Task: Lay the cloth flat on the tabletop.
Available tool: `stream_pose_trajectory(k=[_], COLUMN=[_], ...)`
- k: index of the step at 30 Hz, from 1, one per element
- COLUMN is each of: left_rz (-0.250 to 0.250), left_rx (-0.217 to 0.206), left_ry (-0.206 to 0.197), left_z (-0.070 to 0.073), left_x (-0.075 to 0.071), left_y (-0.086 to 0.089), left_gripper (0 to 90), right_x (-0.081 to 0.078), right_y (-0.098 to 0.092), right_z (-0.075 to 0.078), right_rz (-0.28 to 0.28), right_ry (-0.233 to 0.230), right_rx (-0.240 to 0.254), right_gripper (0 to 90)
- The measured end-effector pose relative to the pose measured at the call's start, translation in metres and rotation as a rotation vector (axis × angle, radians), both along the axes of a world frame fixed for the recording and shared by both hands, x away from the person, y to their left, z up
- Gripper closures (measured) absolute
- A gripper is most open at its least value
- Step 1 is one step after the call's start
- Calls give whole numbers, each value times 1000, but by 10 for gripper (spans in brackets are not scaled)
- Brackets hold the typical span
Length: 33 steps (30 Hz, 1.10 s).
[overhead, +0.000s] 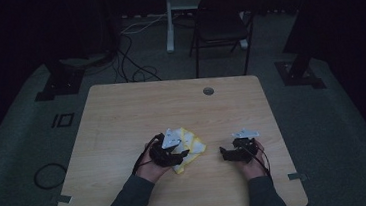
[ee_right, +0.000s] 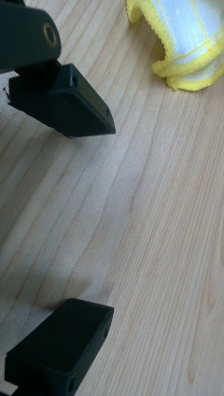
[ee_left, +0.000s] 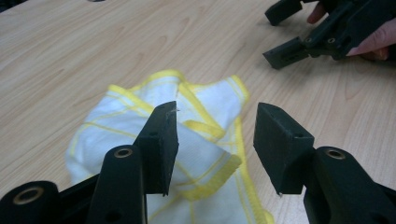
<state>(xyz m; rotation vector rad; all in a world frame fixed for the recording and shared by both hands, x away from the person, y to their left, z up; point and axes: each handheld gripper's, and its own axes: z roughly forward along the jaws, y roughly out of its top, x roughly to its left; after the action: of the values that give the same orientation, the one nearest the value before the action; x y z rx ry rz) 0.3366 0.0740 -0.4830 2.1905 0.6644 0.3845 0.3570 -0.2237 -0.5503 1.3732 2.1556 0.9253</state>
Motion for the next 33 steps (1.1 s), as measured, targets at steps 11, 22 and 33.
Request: stream_pose_trajectory(k=[11, 22, 33], left_rz=[-8, 83, 140], left_rx=[78, 166, 97], left_ry=[-5, -47, -15], left_z=[-16, -20, -8], left_x=[0, 9, 20], left_y=[-11, -2, 16], left_gripper=[459, 473, 820], right_x=[0, 0, 0], right_y=[0, 0, 0], right_z=[0, 0, 0], right_rz=[0, 0, 0], right_ry=[0, 0, 0], right_rx=[0, 0, 0], right_gripper=[114, 114, 114])
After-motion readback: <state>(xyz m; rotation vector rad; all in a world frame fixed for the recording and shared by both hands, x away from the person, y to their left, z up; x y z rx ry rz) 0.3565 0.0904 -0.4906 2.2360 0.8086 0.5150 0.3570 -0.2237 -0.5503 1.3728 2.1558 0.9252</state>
